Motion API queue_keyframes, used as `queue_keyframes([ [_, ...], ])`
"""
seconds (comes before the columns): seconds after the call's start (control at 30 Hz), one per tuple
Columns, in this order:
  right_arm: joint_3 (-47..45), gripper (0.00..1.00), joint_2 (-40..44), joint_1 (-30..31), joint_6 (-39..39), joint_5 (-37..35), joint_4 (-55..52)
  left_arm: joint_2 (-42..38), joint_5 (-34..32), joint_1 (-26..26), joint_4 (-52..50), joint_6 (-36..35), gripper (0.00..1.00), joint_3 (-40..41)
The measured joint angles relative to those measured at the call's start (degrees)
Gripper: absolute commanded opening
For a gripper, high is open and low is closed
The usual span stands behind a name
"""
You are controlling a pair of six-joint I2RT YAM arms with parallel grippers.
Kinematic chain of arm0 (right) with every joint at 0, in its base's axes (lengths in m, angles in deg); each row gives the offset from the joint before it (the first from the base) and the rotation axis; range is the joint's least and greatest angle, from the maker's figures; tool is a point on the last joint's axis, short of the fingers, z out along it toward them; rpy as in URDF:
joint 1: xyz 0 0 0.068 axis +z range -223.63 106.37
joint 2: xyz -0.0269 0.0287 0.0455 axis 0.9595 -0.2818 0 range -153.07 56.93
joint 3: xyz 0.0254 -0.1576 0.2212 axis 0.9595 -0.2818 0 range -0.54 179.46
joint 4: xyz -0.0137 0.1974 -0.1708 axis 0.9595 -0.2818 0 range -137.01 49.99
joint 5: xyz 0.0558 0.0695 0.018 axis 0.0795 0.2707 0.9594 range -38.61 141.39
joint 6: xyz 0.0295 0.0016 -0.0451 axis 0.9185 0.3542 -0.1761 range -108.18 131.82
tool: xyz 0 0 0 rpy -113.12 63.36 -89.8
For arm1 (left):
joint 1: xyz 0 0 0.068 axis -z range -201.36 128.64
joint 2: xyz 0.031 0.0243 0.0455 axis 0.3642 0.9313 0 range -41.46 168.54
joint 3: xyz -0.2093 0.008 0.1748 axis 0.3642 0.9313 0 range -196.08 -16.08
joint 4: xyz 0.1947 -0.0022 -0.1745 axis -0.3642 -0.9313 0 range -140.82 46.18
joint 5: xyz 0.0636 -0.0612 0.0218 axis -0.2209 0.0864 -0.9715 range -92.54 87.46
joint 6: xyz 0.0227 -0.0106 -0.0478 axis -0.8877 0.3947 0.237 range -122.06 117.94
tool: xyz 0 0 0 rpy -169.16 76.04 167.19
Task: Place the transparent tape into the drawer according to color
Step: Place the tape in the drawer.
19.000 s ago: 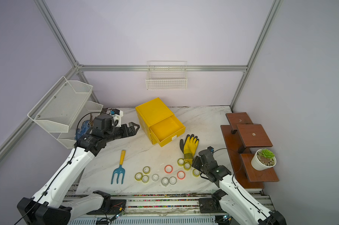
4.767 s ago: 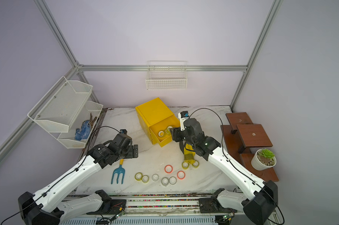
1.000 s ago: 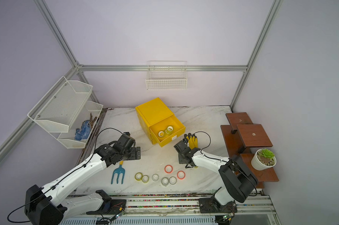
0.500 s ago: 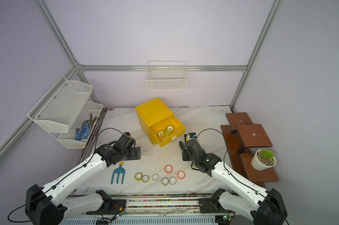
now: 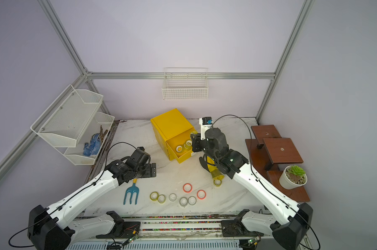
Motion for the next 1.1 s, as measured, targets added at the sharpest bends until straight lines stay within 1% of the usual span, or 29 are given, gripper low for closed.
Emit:
queue_keyframes([
  [0.2, 4.8, 0.17, -9.0, 0.0, -0.2, 4.7, -0.6, -0.9, 0.0, 0.0, -0.4, 0.0, 1.00, 0.0],
  [0.47, 6.2, 0.17, -14.2, 0.0, -0.2, 7.6, -1.4, -1.0, 0.0, 0.0, -1.0, 0.0, 1.00, 0.0],
  [0.73, 10.2, 0.18, -22.1, 0.0, -0.2, 7.9, -2.8, -1.0, 0.2, 0.0, -1.7, 1.3, 1.00, 0.0],
  [0.83, 10.6, 0.19, -23.8, -0.2, 0.0, 7.6, -3.0, -1.1, 0.5, 0.0, -1.9, 1.7, 1.00, 0.4],
  [0.87, 10.8, 0.21, -24.3, -0.3, 0.1, 7.4, -3.0, -1.1, 0.7, 0.0, -1.9, 1.9, 1.00, 0.5],
  [1.0, 11.1, 0.42, -25.1, -0.9, 0.9, 6.4, -3.0, -1.1, 1.4, 0.0, -2.3, 2.0, 1.00, 1.1],
  [1.03, 11.1, 0.49, -25.1, -1.1, 1.1, 6.1, -3.0, -1.1, 1.6, 0.0, -2.5, 2.0, 1.00, 1.1],
  [1.1, 11.1, 0.55, -25.1, -1.4, 1.3, 5.6, -2.5, -1.1, 2.1, 0.0, -2.5, 1.9, 1.00, 1.1],
])
